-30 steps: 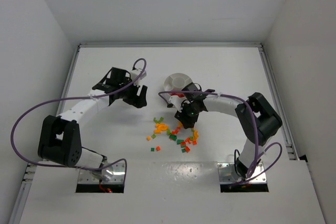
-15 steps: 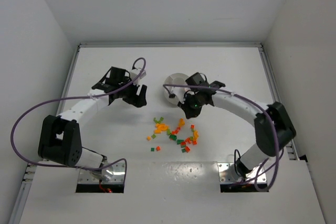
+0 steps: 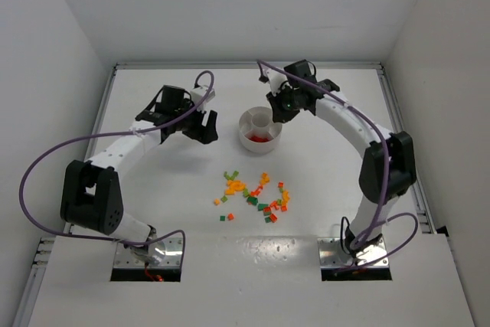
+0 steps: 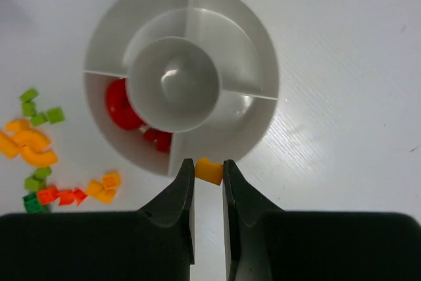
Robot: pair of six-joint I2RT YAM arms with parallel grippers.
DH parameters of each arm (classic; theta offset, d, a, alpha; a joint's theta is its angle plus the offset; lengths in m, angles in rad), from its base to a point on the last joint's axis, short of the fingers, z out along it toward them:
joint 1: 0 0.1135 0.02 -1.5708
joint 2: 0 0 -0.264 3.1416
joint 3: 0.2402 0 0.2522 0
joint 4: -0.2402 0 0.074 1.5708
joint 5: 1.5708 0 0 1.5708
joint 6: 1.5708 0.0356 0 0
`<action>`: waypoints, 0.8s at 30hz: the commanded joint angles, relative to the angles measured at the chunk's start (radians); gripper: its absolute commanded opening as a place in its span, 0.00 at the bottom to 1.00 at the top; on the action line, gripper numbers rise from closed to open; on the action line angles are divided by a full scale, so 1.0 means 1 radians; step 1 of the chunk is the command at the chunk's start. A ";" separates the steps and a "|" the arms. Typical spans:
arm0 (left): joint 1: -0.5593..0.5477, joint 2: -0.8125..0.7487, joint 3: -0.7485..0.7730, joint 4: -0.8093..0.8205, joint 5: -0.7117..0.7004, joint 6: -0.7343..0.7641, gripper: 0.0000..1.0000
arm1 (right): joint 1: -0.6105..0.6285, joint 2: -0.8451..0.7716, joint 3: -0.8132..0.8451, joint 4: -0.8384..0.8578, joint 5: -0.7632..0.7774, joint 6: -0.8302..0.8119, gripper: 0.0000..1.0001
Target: Sort the legos into containers by color
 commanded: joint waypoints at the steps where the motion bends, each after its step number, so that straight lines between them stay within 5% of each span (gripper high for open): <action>1: 0.003 0.005 0.045 0.031 0.015 -0.015 0.80 | -0.027 0.051 0.092 -0.016 -0.009 0.047 0.00; 9: 0.003 0.005 0.045 0.040 0.006 -0.055 0.80 | -0.037 0.113 0.121 -0.035 -0.035 0.047 0.01; 17: 0.003 0.005 0.045 0.040 0.066 -0.009 0.81 | -0.037 0.131 0.121 -0.035 -0.026 0.047 0.37; 24: -0.049 0.005 0.020 0.040 0.055 0.042 0.78 | -0.037 0.120 0.112 -0.035 -0.026 0.047 0.40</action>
